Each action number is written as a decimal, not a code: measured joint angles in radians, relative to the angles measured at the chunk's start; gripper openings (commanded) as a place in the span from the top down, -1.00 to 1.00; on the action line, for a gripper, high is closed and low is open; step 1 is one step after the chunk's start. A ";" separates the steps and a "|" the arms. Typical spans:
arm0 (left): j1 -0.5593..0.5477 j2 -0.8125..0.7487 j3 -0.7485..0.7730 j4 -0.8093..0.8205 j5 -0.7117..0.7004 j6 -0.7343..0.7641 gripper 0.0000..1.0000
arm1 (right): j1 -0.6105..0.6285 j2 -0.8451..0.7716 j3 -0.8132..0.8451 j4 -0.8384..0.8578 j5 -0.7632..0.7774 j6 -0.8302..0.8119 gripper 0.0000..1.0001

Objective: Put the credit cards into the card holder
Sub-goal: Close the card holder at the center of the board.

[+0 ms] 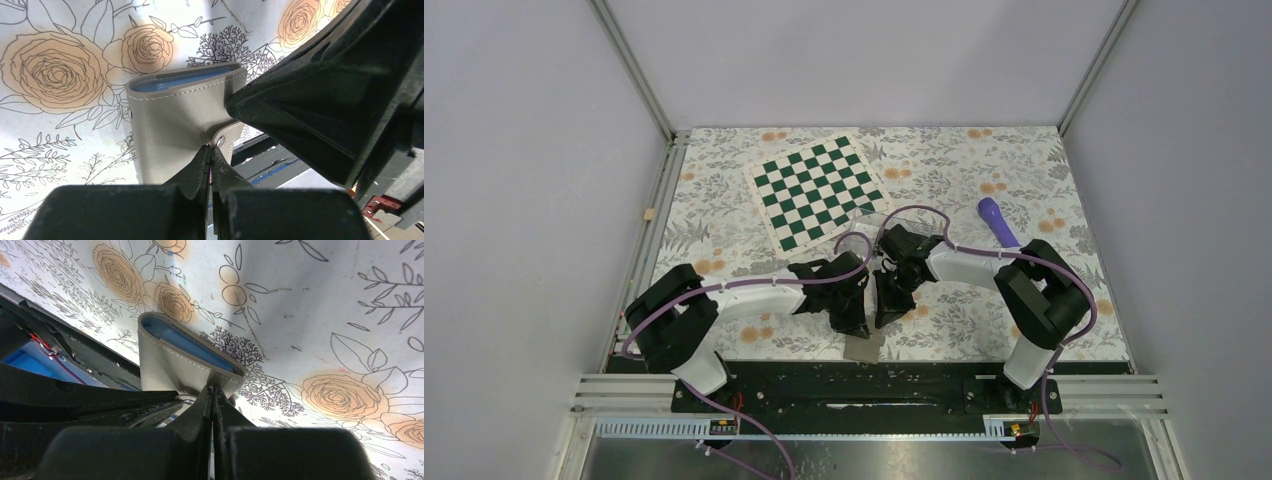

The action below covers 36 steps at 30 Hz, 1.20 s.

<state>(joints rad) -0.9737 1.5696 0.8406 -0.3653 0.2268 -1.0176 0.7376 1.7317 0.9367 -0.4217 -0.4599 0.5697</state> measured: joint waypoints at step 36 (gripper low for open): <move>-0.012 -0.009 -0.019 -0.004 -0.012 -0.003 1.00 | 0.039 -0.117 -0.064 0.071 -0.066 -0.020 1.00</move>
<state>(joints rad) -0.9855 1.5604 0.8215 -0.3695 0.2150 -1.0210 0.7761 1.6146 0.8730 -0.3511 -0.5255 0.5495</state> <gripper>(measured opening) 0.006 0.017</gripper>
